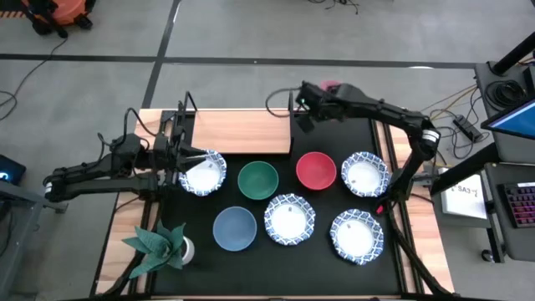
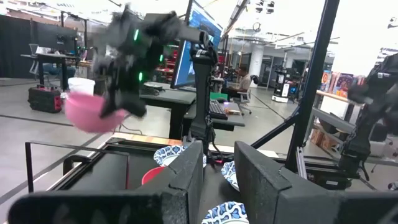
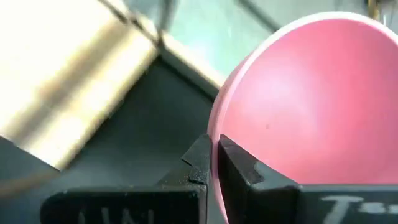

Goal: Place and stack bowls onto a shelf
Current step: Put the pink bowl on the shelf

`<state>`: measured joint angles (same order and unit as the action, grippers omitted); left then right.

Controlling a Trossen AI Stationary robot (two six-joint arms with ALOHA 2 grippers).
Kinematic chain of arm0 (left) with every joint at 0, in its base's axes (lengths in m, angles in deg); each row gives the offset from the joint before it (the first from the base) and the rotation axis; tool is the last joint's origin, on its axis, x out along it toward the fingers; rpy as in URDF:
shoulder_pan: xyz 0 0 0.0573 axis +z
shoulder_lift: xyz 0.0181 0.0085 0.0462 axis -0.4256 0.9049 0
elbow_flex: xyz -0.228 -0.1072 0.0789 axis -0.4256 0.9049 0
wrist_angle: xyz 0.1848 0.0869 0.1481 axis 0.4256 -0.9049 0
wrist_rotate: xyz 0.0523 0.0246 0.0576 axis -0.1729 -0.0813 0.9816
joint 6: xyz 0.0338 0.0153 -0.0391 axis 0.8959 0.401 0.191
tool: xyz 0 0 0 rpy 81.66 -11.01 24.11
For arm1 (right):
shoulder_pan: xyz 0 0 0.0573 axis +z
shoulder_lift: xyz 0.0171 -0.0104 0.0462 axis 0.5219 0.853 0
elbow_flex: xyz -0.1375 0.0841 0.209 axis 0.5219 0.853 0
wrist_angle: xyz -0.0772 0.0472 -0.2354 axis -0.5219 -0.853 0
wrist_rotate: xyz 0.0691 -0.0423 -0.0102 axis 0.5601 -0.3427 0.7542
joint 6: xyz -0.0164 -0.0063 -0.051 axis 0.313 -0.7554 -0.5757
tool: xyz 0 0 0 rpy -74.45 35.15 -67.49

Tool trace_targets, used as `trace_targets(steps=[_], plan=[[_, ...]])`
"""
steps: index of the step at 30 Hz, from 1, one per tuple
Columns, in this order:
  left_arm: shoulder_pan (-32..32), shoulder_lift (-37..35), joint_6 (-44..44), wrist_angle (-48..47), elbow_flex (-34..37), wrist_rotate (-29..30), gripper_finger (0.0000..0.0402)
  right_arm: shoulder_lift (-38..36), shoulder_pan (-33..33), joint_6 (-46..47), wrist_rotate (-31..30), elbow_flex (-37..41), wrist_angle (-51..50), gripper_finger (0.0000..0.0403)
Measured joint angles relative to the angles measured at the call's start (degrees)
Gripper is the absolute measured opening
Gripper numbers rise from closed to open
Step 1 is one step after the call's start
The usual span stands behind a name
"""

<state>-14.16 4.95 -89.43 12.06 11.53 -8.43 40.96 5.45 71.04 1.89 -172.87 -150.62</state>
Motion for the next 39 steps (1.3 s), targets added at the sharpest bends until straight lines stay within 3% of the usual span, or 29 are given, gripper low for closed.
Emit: trace_targets(steps=[11, 14, 21, 29, 35, 39], plan=[[0.0, 0.0, 0.0, 0.0, -0.1, 0.0, 0.0075, 6.2, 11.1, -21.2, 3.1, -20.3, 7.1, 0.0012], [0.0, 0.0, 0.0, 0.0, -0.1, 0.0, 0.0075, 9.5, 13.5, -24.8, 8.3, -24.2, 7.6, 0.0012], [0.0, 0.0, 0.0, 0.0, -0.1, 0.0, 0.0075, 19.3, 14.9, -29.5, 27.2, -33.7, 5.3, 0.0011], [0.0, -0.2, -0.2, -0.1, -0.1, 0.0, 0.0075, 26.7, 12.5, -32.5, 26.0, -34.2, 4.0, 0.0011], [0.0, -0.4, -0.2, -0.2, -0.1, 0.0, 0.0075, 31.9, 10.1, -33.6, 17.8, -34.2, 4.0, 0.0011], [0.0, -0.6, -0.2, -0.2, -0.1, 0.0, 0.0075, 34.2, 9.1, -35.0, 17.2, -34.2, 4.2, 0.0011]])
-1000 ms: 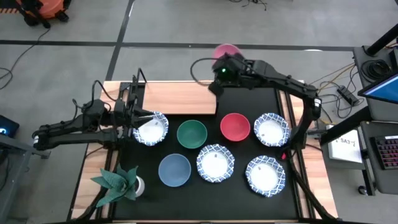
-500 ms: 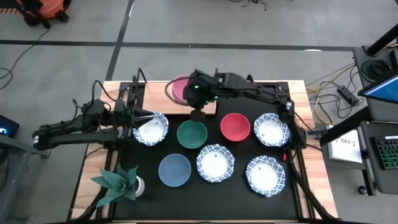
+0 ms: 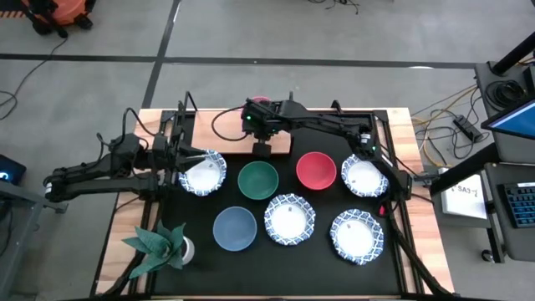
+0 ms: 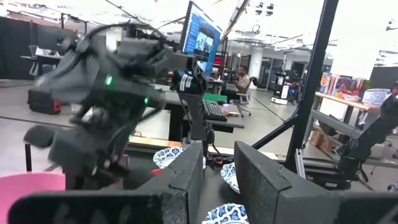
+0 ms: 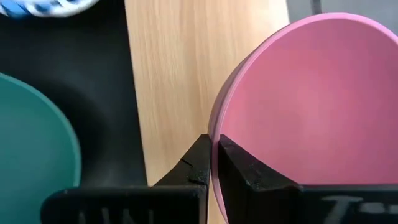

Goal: Place and stack bowls onto a shelf
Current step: Put the pink bowl on the shelf, then stack the blue bowl on top of the pink bowl

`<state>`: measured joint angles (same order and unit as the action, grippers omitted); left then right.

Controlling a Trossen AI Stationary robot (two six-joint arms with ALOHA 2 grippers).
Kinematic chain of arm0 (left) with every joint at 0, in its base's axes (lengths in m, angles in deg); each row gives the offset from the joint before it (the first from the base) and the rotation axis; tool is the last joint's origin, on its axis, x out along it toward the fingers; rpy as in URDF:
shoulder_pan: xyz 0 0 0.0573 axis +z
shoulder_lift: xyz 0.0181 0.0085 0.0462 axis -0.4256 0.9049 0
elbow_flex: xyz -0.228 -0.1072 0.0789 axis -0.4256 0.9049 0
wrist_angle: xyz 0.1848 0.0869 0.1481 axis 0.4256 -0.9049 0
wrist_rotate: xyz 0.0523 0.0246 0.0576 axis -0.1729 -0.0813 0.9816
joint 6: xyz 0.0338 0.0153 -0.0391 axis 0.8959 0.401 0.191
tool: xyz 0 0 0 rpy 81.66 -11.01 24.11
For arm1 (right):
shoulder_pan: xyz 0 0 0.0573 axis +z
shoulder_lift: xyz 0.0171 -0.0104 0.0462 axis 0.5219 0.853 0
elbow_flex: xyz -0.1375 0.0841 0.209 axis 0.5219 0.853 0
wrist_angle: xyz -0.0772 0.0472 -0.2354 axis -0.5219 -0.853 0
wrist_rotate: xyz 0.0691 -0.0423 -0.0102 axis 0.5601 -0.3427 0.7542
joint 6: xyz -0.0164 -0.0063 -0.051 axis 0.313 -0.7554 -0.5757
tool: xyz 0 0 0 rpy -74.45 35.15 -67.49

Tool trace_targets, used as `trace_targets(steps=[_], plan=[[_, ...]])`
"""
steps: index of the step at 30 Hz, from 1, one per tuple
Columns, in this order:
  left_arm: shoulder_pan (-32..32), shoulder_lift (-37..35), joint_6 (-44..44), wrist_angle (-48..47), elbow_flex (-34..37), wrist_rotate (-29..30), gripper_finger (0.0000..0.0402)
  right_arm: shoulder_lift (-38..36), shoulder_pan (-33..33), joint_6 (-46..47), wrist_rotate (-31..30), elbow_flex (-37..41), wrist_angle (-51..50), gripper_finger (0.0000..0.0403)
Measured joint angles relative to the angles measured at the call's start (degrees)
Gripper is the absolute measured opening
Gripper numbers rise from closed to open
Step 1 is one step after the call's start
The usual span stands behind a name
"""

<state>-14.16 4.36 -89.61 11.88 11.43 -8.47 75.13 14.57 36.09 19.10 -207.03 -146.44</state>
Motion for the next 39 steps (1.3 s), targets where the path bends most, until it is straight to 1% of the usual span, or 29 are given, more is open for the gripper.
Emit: trace_targets(steps=[11, 23, 26, 34, 39], plan=[[0.0, -0.1, 0.1, 0.0, 0.0, 0.0, 0.0075, 2.4, -0.3, -0.4, 0.1, 0.0, 0.2, 0.0012], [0.0, -0.1, 0.2, 0.0, 0.0, 0.0, 0.0075, 3.3, -0.4, 3.0, 0.7, 0.1, 0.1, 0.0015], [0.0, -0.1, 0.1, 0.1, 0.0, 0.0, 0.0075, 3.9, -0.4, 3.3, 0.6, 0.2, -0.6, 0.0030], [0.0, -0.1, 0.2, 0.1, 0.0, 0.0, 0.0075, 4.4, -0.4, 3.7, 0.7, 0.2, -0.7, 0.0107], [0.0, -0.1, 0.2, 0.1, 0.0, 0.0, 0.0075, 2.2, -0.3, 4.5, 0.7, 0.0, -2.0, 0.0118]])
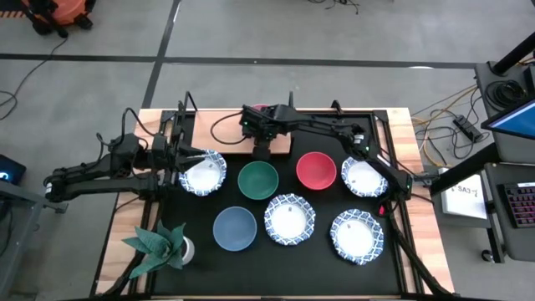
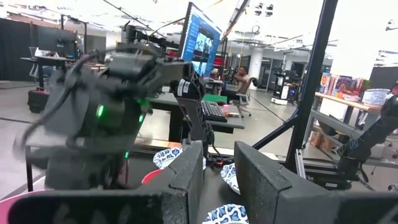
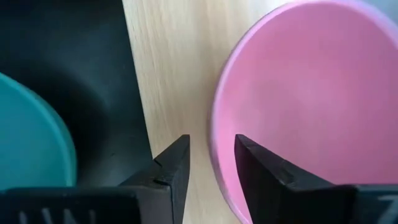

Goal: Place and stack bowls onto a shelf
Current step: Stack the blue bowl on top of the pink bowl

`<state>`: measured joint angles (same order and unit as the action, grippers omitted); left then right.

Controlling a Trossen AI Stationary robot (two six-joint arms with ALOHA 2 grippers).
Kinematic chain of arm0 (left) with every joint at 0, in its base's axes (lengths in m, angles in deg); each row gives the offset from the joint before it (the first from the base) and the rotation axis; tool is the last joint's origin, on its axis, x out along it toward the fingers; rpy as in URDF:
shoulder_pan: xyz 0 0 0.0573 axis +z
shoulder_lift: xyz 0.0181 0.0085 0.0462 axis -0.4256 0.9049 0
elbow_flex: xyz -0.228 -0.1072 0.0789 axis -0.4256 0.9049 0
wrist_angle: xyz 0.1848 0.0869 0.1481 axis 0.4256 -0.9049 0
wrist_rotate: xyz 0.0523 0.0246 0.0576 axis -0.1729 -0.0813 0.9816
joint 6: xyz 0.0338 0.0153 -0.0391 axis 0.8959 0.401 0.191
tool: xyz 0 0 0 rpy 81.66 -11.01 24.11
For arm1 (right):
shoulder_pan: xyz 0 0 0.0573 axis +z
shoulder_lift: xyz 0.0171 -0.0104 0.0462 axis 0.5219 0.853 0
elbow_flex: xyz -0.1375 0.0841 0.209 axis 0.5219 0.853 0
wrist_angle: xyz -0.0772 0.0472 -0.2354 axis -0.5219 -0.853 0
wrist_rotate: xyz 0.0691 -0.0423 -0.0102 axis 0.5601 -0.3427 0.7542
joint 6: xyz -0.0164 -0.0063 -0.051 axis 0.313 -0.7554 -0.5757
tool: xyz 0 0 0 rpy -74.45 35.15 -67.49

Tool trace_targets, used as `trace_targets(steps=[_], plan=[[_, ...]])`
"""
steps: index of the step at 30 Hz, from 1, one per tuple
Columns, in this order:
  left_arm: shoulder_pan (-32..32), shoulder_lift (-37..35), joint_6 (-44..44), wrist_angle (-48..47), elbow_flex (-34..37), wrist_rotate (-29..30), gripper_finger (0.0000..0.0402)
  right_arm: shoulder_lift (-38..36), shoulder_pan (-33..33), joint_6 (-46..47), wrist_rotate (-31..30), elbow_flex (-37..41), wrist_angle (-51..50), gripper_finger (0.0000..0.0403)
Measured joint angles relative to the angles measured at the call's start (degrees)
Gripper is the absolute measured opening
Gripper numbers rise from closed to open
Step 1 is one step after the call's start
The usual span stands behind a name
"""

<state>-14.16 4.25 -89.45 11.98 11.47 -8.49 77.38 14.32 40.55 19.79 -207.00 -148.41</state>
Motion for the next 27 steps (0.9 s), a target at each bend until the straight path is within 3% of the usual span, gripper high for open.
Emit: trace_targets(steps=[5, 11, 16, 20, 27], plan=[[0.0, 0.1, -1.4, -0.2, 0.0, 0.0, 0.0075, -4.6, 0.6, 1.2, 1.4, -0.1, -3.0, 0.0118], [0.0, 1.8, -3.5, -0.3, 0.0, 0.0, 0.0075, -10.5, 2.5, 3.1, 11.3, 0.0, -7.4, 0.0115], [0.0, 4.8, -6.1, 0.7, -0.1, 0.0, 0.0075, -15.3, 6.8, 2.0, 12.5, 4.4, -7.8, 0.0112], [0.0, 8.2, -8.3, 1.2, -0.2, 0.0, 0.0075, -21.8, 10.6, 1.8, 12.5, 14.7, -2.4, 0.0112], [-1.7, 15.5, -13.8, 0.3, 0.1, -0.1, 0.0075, -36.8, 17.0, 5.5, 12.4, 42.7, 17.8, 0.0112]])
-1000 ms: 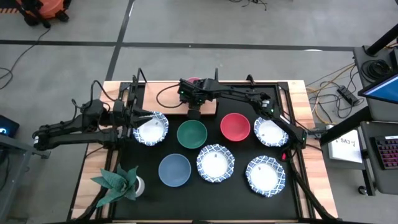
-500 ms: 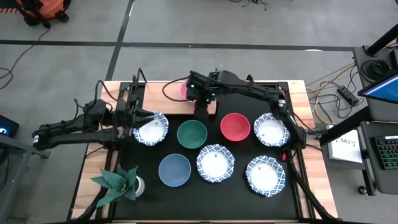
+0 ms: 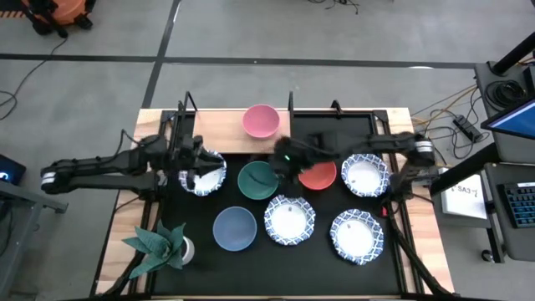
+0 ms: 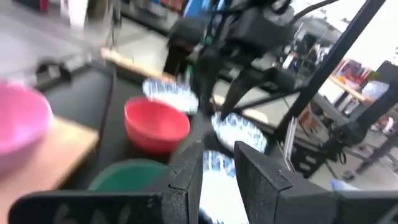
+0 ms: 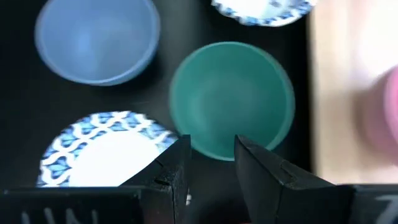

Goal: Place and stack bowls onto a shelf
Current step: Stack the blue bowl on top of the pink bowl

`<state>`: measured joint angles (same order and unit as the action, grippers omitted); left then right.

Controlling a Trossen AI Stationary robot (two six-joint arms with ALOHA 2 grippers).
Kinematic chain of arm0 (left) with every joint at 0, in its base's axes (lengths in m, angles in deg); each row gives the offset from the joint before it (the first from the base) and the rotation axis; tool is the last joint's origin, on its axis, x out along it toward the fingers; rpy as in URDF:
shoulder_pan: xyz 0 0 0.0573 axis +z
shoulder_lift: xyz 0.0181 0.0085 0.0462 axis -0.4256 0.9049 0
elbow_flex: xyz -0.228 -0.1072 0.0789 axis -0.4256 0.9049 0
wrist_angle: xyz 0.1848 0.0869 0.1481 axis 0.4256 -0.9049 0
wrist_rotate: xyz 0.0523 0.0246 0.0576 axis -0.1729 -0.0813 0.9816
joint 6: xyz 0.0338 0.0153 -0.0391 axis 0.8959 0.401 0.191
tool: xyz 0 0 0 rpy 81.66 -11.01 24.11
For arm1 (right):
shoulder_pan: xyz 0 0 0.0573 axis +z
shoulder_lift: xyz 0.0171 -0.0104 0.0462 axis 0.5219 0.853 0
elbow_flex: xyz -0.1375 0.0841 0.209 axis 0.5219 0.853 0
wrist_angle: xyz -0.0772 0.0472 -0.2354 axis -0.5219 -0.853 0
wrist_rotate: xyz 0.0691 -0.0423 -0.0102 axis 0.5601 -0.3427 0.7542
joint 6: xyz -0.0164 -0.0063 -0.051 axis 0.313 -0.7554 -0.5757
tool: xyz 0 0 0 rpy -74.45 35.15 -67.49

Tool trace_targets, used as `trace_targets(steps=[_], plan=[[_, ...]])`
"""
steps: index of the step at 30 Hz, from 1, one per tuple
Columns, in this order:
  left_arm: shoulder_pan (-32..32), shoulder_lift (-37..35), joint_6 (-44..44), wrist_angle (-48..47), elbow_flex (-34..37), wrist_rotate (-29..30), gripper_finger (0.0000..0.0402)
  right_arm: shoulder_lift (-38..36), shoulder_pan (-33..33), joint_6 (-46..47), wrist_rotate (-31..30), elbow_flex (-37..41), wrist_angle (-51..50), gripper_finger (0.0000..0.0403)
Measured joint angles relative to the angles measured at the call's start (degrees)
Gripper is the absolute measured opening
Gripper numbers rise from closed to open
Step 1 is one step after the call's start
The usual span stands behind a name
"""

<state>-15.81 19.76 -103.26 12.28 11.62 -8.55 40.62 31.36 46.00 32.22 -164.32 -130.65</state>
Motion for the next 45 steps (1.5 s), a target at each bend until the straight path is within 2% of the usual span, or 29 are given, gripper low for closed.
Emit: trace_targets(steps=[6, 10, 15, 18, 20, 23, 25, 27, 31, 37, 42, 45], plan=[[-1.1, 7.8, -8.9, 0.1, -0.6, 0.1, 0.0075, -11.5, 3.9, 1.1, -0.5, 21.2, 18.6, 0.0112], [-1.6, 14.7, -14.6, -2.3, -3.0, 0.0, 0.0075, -17.6, 4.9, 3.3, -0.6, 31.8, 29.3, 0.0112], [-6.6, 22.6, -16.7, -10.8, -11.2, -2.8, 0.0075, -24.2, 5.1, 3.8, -0.7, 42.3, 39.6, 0.0112], [-10.8, 27.7, -17.2, -22.2, -19.2, -3.3, 0.0075, -27.6, 5.1, 3.6, -0.9, 46.4, 42.5, 0.0112], [-13.4, 31.7, -16.3, -33.3, -24.7, -3.2, 0.0075, -29.5, 5.1, 3.2, -1.1, 48.1, 43.3, 0.0112], [-17.5, 37.7, -9.8, -46.9, -31.9, -0.9, 0.0075, -31.8, 5.1, 2.5, -2.0, 49.7, 43.2, 0.0112], [-19.8, 41.2, -5.4, -52.9, -35.0, 2.3, 0.0075, -32.8, 5.1, 2.2, -2.0, 50.1, 43.0, 0.0112], [-21.1, 44.3, -2.0, -55.8, -37.2, 3.0, 0.0075, -33.7, 5.1, 2.2, -2.0, 50.2, 42.8, 0.0112], [-21.6, 48.7, 0.9, -56.5, -39.4, 3.1, 0.0075, -34.8, 5.1, 2.2, -2.0, 50.2, 42.7, 0.0112], [-21.5, 52.6, 0.3, -56.6, -38.6, 3.2, 0.0086, -35.2, 5.1, 2.1, -2.0, 50.2, 42.2, 0.0112], [-21.2, 54.3, -2.2, -56.5, -37.7, 3.8, 0.0125, -35.1, 5.1, 2.2, -2.0, 50.2, 41.3, 0.0112], [-21.2, 55.0, -2.9, -56.0, -37.7, 6.1, 0.0155, -35.1, 5.1, 2.1, -2.0, 50.2, 41.3, 0.0112]])
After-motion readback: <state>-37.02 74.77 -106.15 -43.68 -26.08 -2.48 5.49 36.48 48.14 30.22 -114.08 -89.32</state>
